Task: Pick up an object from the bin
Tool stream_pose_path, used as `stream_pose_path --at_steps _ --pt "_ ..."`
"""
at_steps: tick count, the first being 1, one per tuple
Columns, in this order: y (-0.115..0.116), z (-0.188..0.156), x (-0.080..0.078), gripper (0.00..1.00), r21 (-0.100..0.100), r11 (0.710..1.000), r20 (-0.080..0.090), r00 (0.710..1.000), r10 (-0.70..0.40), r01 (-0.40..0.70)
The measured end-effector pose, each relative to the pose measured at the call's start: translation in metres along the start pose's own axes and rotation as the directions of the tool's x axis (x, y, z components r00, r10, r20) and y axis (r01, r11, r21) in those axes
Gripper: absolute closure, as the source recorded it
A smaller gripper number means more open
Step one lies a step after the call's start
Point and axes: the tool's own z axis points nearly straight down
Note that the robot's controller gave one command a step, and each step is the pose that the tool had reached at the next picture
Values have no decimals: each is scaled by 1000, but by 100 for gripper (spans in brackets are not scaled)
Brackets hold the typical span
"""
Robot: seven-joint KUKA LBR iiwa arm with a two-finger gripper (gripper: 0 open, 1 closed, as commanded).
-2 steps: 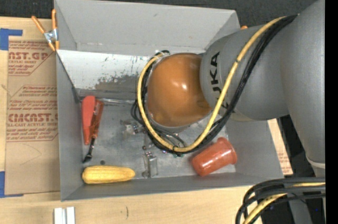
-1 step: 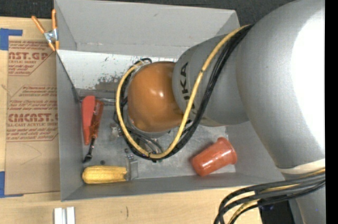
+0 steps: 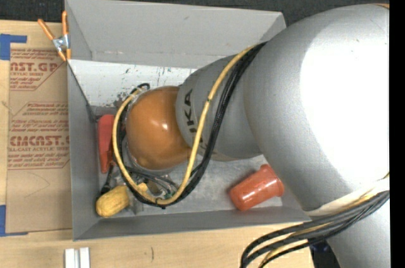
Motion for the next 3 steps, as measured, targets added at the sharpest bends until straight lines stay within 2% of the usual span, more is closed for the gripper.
stream_pose_path --at_steps 1,2,3 --pt "0 0 0 100 0 1000 0 1000 0 0" --pt "-5 -51 -1 100 0 1000 -7 1000 -1 1" --pt "-21 -116 10 100 -2 999 2 999 -35 35"
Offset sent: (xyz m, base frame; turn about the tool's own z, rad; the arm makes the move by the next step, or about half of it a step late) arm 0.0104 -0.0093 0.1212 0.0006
